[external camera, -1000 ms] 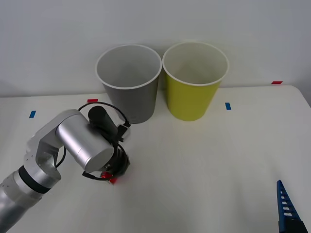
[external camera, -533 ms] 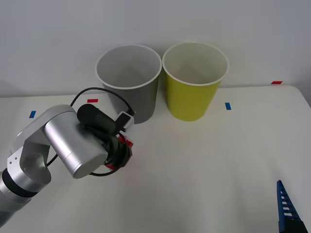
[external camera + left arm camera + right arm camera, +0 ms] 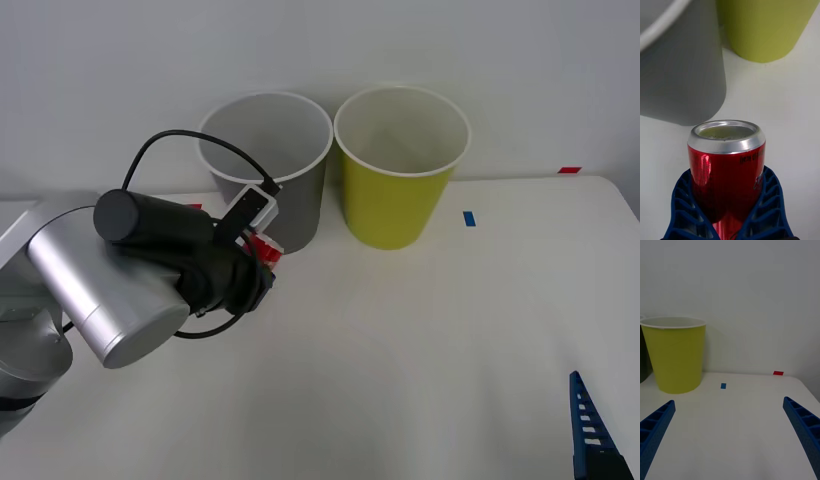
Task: Put cans in the gray bin and PET bottles in the light green bin.
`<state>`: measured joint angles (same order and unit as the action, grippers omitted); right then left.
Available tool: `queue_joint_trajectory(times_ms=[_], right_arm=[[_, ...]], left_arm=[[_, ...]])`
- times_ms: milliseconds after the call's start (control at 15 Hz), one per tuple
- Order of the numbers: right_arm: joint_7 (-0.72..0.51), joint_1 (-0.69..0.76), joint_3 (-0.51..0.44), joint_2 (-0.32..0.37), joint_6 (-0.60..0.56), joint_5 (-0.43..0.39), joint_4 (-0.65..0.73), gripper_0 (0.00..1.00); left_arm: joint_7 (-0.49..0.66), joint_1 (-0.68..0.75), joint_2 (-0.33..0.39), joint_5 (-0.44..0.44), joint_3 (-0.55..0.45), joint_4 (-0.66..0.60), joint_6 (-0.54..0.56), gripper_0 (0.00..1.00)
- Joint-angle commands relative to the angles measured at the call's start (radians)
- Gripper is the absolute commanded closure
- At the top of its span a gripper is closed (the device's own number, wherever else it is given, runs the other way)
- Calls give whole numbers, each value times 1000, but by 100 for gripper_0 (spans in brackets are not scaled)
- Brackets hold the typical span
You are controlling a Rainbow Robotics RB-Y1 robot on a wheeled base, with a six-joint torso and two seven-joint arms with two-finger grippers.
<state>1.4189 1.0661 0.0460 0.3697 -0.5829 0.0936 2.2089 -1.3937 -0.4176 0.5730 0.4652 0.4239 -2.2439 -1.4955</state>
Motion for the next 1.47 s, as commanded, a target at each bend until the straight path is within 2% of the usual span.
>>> queue_joint_trajectory(times_ms=[67, 333, 733, 1267, 1467], right_arm=[[0, 0, 0, 0, 0, 0, 0, 0], [0, 0, 0, 0, 0, 0, 0, 0], [0, 0, 0, 0, 0, 0, 0, 0], [0, 0, 0, 0, 0, 0, 0, 0], [0, 0, 0, 0, 0, 0, 0, 0]], left_arm=[[-128, 56, -65, 24, -126, -94, 0, 100], [-137, 59, -82, 47, -221, -252, -88, 100], [-139, 59, -139, 92, -372, -374, -88, 100], [-134, 54, -153, 58, -502, -374, -63, 100], [-133, 28, -154, -5, -511, -374, -54, 100]])
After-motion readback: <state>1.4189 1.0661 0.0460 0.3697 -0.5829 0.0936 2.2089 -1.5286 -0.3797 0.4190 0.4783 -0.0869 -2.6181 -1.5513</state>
